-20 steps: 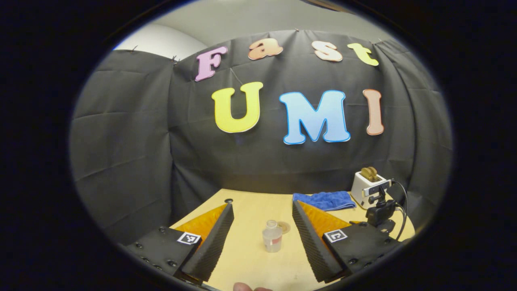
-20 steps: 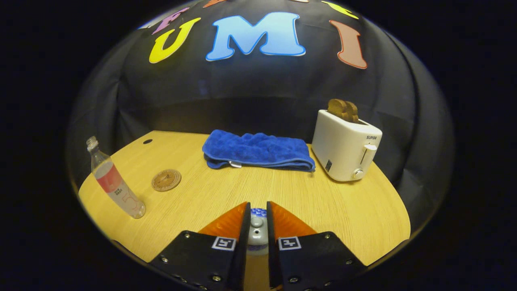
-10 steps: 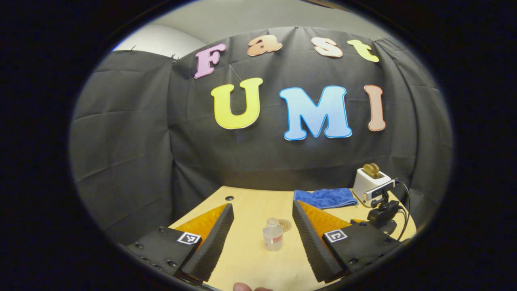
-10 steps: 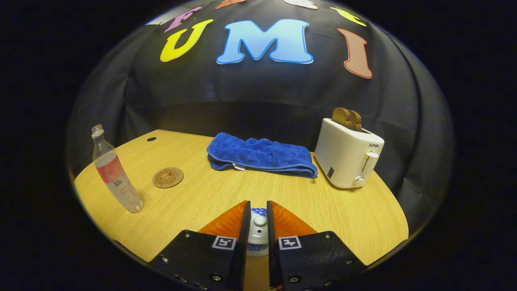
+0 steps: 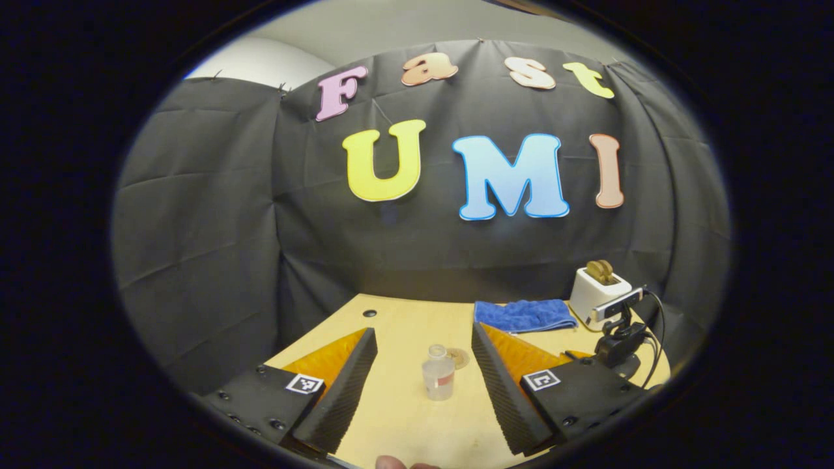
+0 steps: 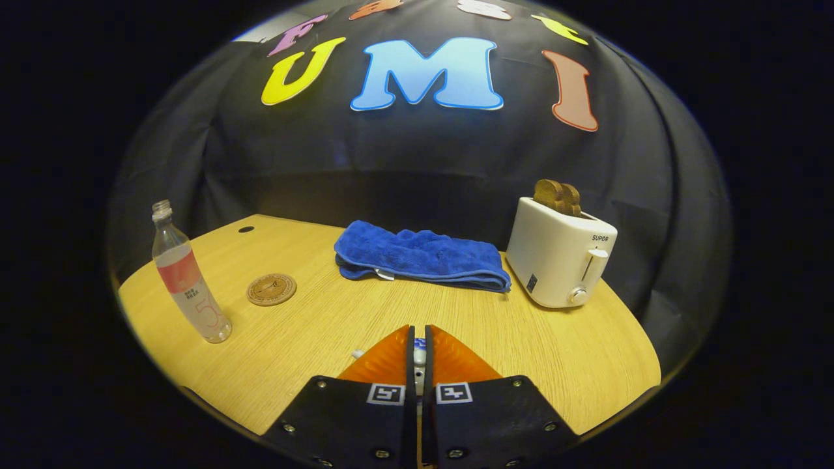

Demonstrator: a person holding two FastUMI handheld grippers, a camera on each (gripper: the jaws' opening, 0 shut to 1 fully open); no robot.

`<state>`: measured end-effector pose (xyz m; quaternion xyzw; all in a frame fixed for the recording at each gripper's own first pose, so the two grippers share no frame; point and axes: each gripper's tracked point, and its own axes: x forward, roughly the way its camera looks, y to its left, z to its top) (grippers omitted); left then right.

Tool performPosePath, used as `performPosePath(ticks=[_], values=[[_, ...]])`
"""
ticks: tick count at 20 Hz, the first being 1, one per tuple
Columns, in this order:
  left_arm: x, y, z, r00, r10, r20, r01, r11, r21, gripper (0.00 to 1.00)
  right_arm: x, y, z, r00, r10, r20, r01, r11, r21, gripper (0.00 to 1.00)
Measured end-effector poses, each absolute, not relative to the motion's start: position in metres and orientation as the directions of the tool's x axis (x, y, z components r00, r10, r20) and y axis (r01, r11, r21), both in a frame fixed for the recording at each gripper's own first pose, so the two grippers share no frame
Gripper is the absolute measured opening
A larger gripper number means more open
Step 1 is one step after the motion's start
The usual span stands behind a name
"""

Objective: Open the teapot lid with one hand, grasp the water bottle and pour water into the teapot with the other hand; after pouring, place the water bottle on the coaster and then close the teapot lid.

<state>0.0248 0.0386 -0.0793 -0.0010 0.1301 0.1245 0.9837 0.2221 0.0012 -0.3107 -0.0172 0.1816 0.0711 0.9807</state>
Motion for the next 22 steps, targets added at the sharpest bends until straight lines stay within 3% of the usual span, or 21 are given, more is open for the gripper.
performPosePath(ticks=[14, 22], values=[[0.032, 0.039, -0.12, 0.929, 0.215, -0.302, -0.217, 0.976, 0.028, 1.0, 0.224, -0.008, -0.285, 0.935, 0.134, -0.328, -0.141, 0.99, 0.002, 0.03], [0.051, 0.032, -0.156, 0.944, 0.104, -0.315, -0.118, 0.993, -0.028, 1.0, 0.201, -0.024, -0.228, 0.943, 0.102, -0.318, -0.104, 0.995, 0.01, 0.03]])
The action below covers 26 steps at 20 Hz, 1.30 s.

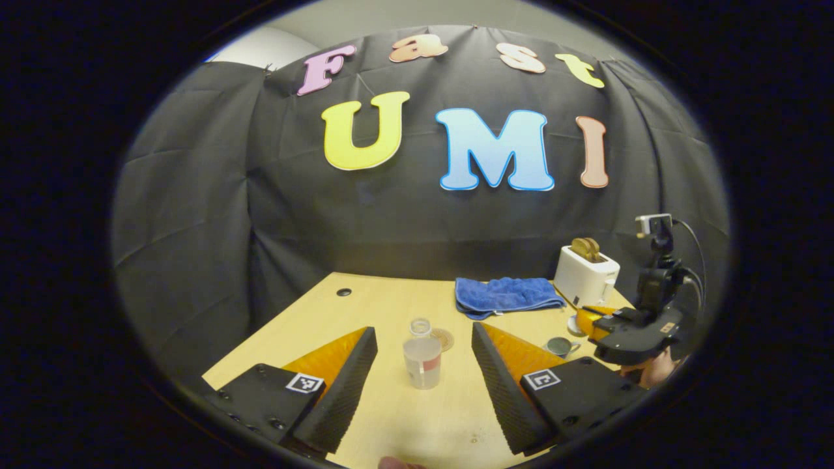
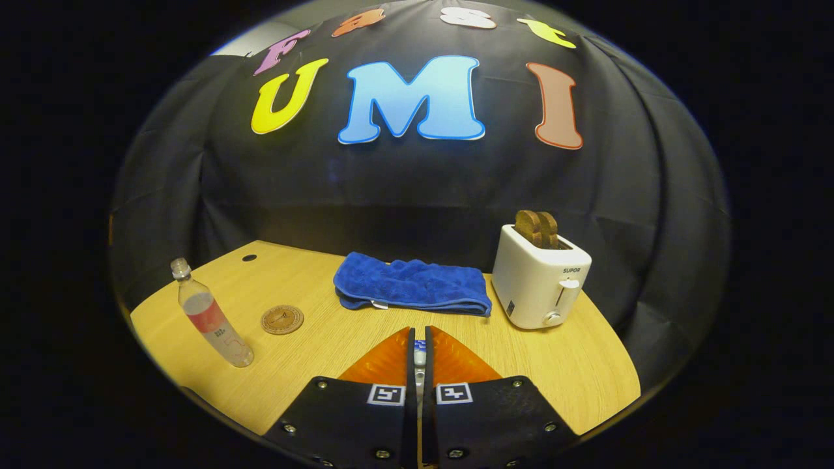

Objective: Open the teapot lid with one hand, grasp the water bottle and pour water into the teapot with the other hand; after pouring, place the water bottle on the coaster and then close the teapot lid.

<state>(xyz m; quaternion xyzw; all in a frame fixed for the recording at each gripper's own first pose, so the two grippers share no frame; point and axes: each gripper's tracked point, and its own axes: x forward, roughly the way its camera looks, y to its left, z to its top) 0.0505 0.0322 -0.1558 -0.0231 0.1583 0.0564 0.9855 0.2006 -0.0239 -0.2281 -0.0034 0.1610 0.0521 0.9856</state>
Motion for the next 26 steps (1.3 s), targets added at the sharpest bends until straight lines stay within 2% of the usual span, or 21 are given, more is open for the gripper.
performPosePath(ticks=[11, 17, 26], values=[[0.089, 0.044, -0.278, 0.92, 0.019, -0.391, -0.067, 0.992, -0.111, 1.0, 0.13, -0.04, -0.162, 0.941, 0.046, -0.336, -0.057, 0.998, -0.023, 0.03], [0.113, 0.046, -0.336, 0.9, -0.001, -0.437, -0.067, 0.988, -0.141, 1.0, 0.106, -0.052, -0.148, 0.937, 0.0, -0.349, -0.011, 1.0, -0.028, 0.03], [0.13, 0.044, -0.362, 0.894, -0.044, -0.446, 0.011, 0.997, -0.076, 1.0, 0.088, -0.05, -0.151, 0.924, -0.015, -0.383, 0.013, 1.0, -0.009, 0.03]])
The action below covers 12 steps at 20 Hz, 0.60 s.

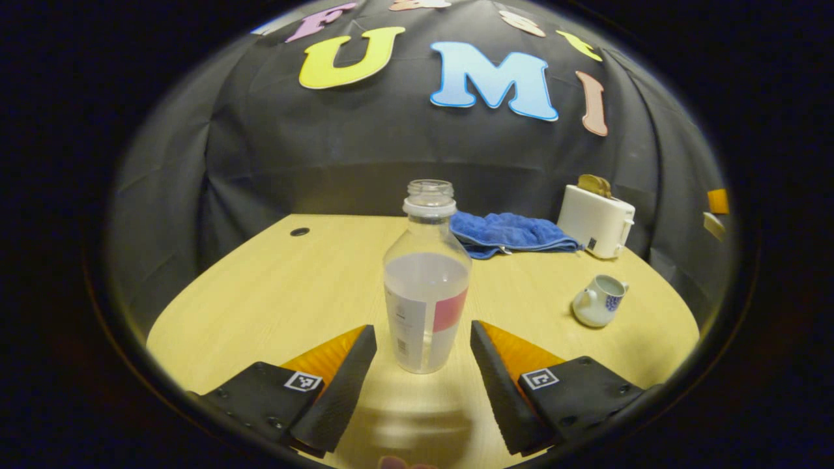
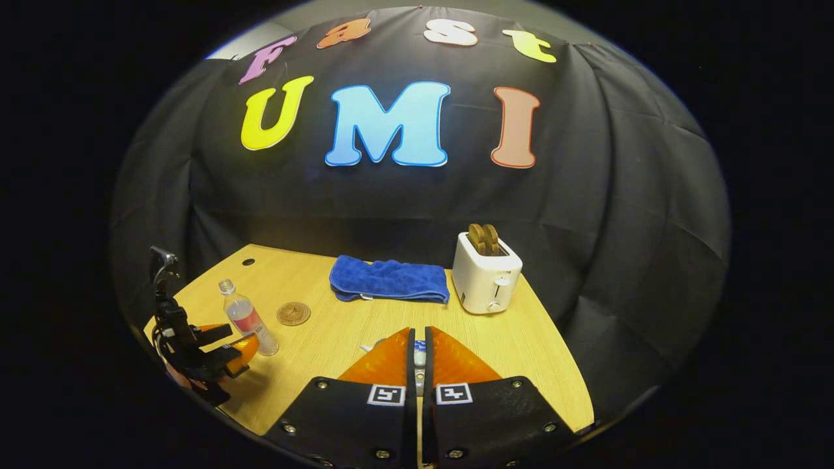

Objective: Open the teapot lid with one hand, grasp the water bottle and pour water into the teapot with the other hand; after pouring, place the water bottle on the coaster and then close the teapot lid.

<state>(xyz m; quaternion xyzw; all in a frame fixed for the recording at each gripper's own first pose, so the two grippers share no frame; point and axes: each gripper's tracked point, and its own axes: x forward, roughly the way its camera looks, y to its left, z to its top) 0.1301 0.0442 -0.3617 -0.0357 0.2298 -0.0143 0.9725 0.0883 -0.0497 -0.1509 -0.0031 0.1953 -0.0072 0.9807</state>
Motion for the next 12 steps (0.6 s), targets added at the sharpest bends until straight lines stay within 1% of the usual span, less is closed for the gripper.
performPosePath(ticks=[7, 11, 12], values=[[0.156, 0.043, -0.371, 0.897, -0.043, -0.441, 0.021, 0.998, -0.055, 1.0, 0.085, -0.05, -0.156, 0.917, -0.018, -0.398, 0.014, 1.0, -0.012, 0.03], [0.157, 0.044, -0.37, 0.89, -0.048, -0.453, 0.029, 0.998, -0.049, 0.88, 0.084, -0.05, -0.153, 0.919, -0.013, -0.394, 0.007, 1.0, -0.018, 0.03], [0.155, 0.045, -0.369, 0.888, -0.047, -0.458, 0.032, 0.999, -0.042, 0.87, 0.084, -0.049, -0.153, 0.919, -0.01, -0.395, 0.004, 1.0, -0.016, 0.03]])
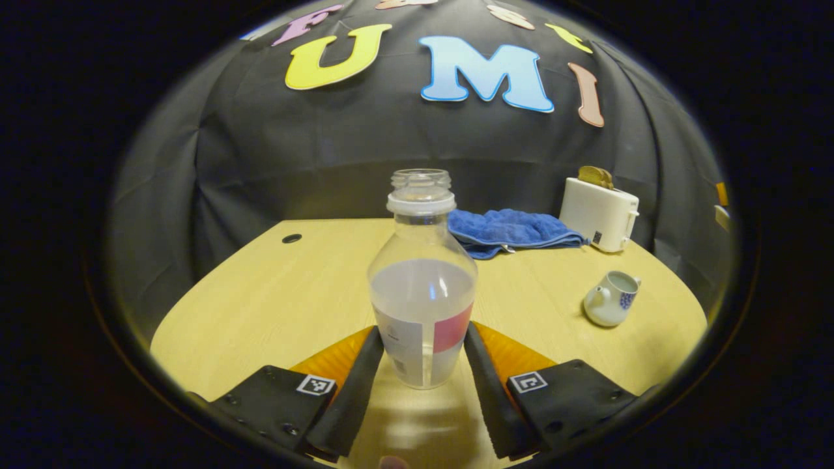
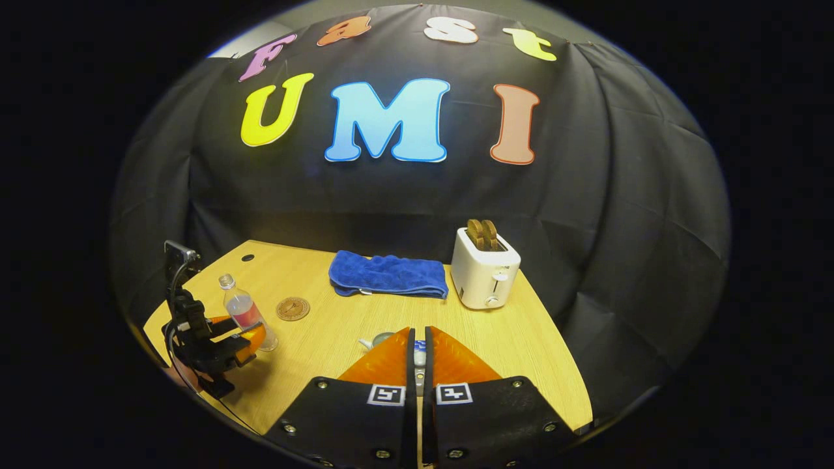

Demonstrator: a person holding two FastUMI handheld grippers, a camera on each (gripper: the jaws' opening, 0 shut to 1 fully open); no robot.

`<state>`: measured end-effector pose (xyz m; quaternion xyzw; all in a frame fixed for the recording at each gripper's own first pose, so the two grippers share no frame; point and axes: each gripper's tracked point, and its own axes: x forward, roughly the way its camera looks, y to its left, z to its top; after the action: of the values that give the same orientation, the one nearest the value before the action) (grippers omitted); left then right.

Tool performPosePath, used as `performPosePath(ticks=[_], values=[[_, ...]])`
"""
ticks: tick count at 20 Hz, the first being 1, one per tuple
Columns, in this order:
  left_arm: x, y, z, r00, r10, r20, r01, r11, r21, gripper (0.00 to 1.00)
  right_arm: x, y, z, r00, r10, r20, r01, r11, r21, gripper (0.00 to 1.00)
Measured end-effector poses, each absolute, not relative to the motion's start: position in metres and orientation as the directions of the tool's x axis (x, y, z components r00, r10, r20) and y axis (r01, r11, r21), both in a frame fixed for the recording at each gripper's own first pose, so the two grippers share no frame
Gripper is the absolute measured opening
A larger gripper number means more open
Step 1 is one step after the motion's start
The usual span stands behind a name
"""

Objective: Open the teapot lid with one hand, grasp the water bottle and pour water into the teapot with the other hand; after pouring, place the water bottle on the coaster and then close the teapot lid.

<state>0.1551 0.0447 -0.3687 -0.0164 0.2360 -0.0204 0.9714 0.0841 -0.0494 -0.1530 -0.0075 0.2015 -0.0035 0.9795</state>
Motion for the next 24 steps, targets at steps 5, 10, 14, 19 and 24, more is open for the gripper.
performPosePath(ticks=[5, 10, 14, 19, 24], values=[[0.147, 0.052, -0.344, 0.899, -0.017, -0.437, 0.05, 0.997, 0.064, 0.84, 0.083, -0.048, -0.155, 0.919, 0.005, -0.393, -0.006, 1.0, 0.0, 0.03], [0.137, 0.061, -0.315, 0.88, 0.061, -0.47, 0.087, 0.954, 0.286, 0.84, 0.081, -0.055, -0.156, 0.921, 0.025, -0.388, -0.018, 1.0, 0.019, 0.03], [0.136, 0.053, -0.295, 0.863, 0.094, -0.496, 0.113, 0.921, 0.373, 0.84, 0.082, -0.071, -0.161, 0.922, 0.024, -0.387, -0.011, 0.999, 0.034, 0.03], [0.135, 0.021, -0.285, 0.845, 0.103, -0.524, 0.182, 0.868, 0.463, 0.84, 0.081, -0.096, -0.175, 0.917, 0.027, -0.397, -0.007, 0.999, 0.051, 0.03], [0.138, -0.02, -0.302, 0.809, 0.107, -0.579, 0.314, 0.753, 0.578, 0.84, 0.08, -0.123, -0.192, 0.91, 0.019, -0.414, 0.015, 0.997, 0.078, 0.03]])
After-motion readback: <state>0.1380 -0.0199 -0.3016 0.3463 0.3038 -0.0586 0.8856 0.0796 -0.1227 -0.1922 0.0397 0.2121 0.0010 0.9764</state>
